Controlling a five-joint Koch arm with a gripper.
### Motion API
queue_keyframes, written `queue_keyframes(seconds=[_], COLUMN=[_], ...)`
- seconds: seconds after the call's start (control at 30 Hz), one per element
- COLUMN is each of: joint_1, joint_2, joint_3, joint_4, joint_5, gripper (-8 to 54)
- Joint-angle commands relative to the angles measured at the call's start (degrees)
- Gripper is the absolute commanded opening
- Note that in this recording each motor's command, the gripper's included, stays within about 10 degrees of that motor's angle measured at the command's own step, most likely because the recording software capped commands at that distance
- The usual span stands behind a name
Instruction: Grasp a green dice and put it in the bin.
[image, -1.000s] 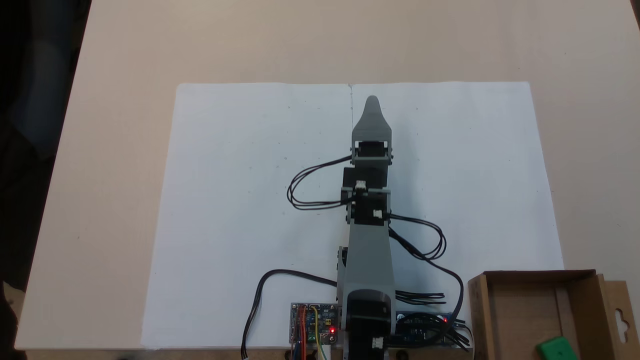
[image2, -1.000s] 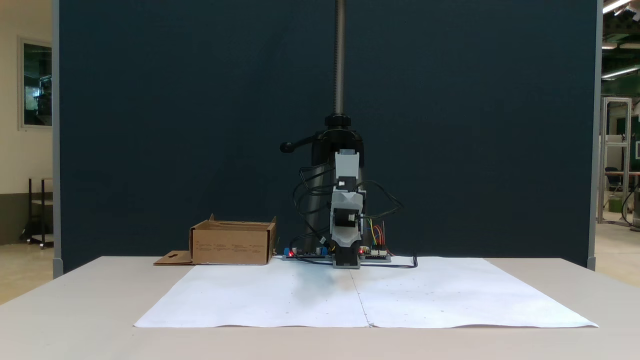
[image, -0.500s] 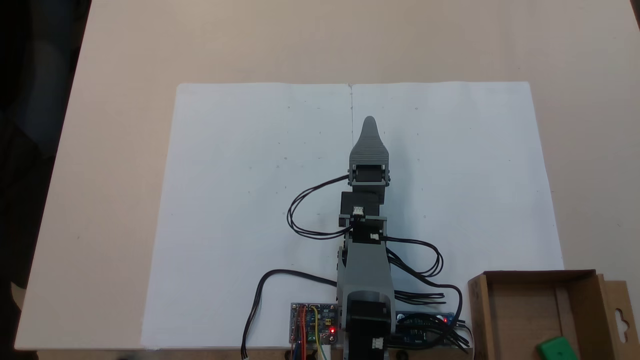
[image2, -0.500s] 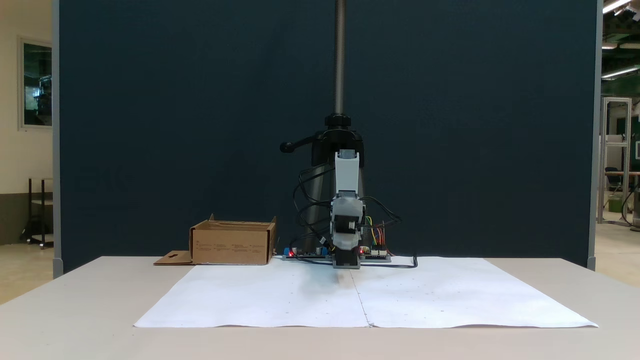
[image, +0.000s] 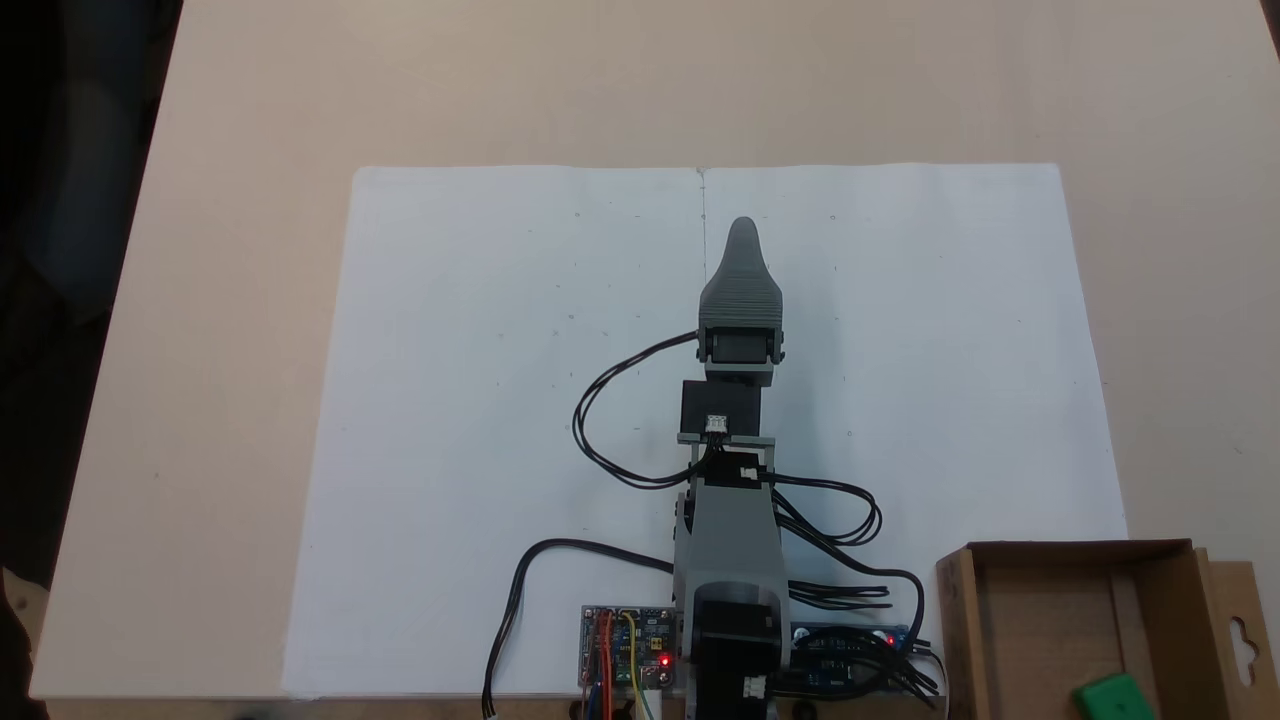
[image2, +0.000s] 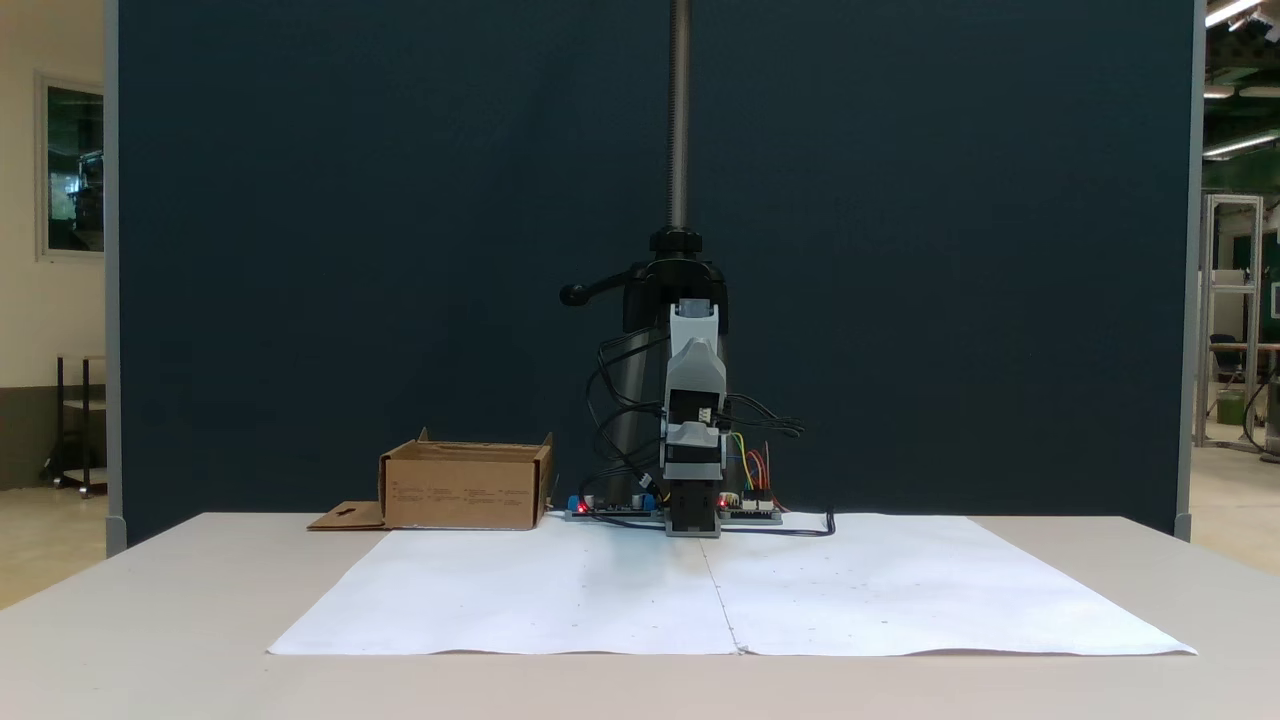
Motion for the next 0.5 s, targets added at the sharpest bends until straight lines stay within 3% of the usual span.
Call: queue_keyframes(seconds=[0.0,0.47], joint_1=[1.23,2.46], joint_2=[6.86,6.68], joint_3=[3.78,3.78], joint_4=[-5.36,-4.75], joint_5=[1.05,1.32], gripper=[44.6,44.3])
